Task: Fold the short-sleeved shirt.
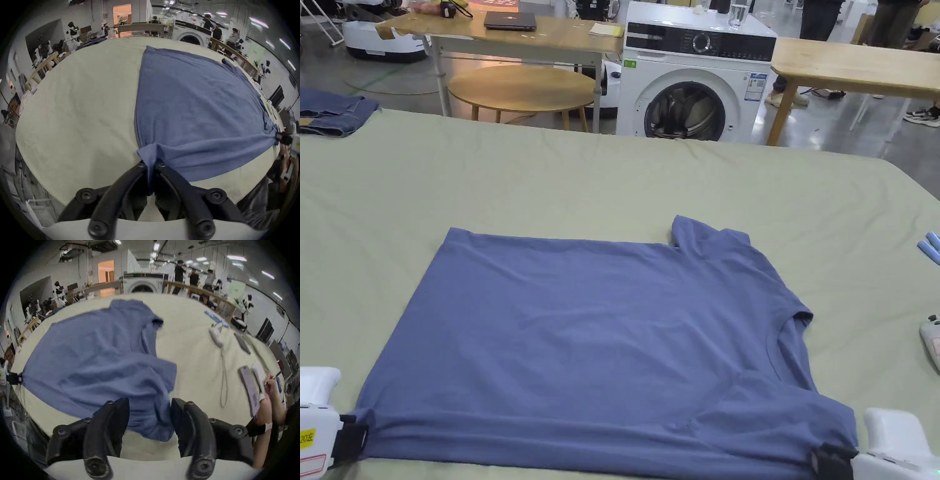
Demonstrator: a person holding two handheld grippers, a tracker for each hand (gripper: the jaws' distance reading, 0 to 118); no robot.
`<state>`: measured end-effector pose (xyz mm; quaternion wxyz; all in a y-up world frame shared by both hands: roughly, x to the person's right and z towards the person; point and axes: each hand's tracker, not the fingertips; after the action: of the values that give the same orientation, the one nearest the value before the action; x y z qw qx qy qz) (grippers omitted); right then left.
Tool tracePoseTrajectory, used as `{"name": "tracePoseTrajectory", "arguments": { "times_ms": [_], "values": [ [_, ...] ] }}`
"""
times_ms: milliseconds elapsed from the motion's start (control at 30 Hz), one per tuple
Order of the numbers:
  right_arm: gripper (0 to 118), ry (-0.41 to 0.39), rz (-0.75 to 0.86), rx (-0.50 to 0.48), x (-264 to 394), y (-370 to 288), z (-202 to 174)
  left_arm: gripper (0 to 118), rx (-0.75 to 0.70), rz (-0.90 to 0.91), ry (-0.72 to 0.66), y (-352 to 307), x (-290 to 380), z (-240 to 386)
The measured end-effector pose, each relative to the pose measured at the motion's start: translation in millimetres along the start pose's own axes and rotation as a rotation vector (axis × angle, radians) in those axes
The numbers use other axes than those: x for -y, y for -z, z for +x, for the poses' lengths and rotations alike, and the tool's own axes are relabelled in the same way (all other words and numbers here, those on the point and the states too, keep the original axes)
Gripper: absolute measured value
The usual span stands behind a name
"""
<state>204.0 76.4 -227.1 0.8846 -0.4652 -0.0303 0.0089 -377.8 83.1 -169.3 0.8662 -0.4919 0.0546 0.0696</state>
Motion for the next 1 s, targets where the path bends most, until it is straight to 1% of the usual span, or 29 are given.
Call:
{"name": "tracePoseTrajectory", "arguments": {
  "times_ms": [67, 133, 167, 200, 233, 267, 333, 467, 567, 633, 800, 900, 1000],
  "values": [
    [54, 0.014, -0.038, -0.046, 6.1, 12.6, -1.2, 1, -0.002, 0.004, -0.003, -0.8, 1.4, 0.6],
    [49, 0.017, 0.022, -0.031, 8.1, 6.7, -2.5, 1, -0.007, 0.007, 0.003, -0.6, 1.5, 0.7],
    [34, -0.009, 0.019, -0.046, 7.8, 4.7, -4.5, 1, -0.011, 0.009, 0.007, -1.5, 2.0, 1.6],
    [14, -0.029, 0.015, -0.073, 6.4, 4.6, -5.6, 1, -0.013, 0.011, 0.007, -2.2, 2.3, 1.9],
    [8, -0.014, 0.013, -0.124, 4.1, 5.1, -5.5, 1, -0.015, 0.013, 0.007, -2.2, 2.0, 2.5],
    [7, -0.003, 0.012, -0.1, 2.7, 4.3, -6.3, 1, -0.017, 0.016, 0.005, -2.7, 1.9, 2.5],
    [7, -0.053, 0.023, -0.086, 0.4, -1.1, -8.9, 1, -0.01, 0.028, -0.005, -6.7, 1.5, 0.8],
    [7, -0.049, 0.084, -0.098, -15.8, -22.7, -8.3, 0, 0.018, 0.089, -0.039, -22.2, -8.7, -3.8],
    [6, -0.041, 0.138, -0.116, -41.1, -34.6, -9.1, 0, 0.058, 0.164, -0.078, -32.1, -28.8, -5.2],
    [7, -0.044, 0.153, -0.119, -61.0, -35.5, -10.7, 0, 0.068, 0.177, -0.076, -34.3, -46.0, -4.6],
    [7, -0.045, 0.2, -0.105, -117.7, -21.2, -16.4, 0, 0.081, 0.235, -0.073, -30.2, -97.7, -3.6],
    [6, -0.038, 0.192, -0.1, -150.5, -1.0, -22.9, 0, 0.092, 0.242, -0.078, -14.9, -129.1, -5.8],
    [6, -0.01, 0.162, -0.106, -177.4, 28.3, -26.2, 0, 0.078, 0.22, -0.071, 9.0, -156.1, -9.7]
  ]
}}
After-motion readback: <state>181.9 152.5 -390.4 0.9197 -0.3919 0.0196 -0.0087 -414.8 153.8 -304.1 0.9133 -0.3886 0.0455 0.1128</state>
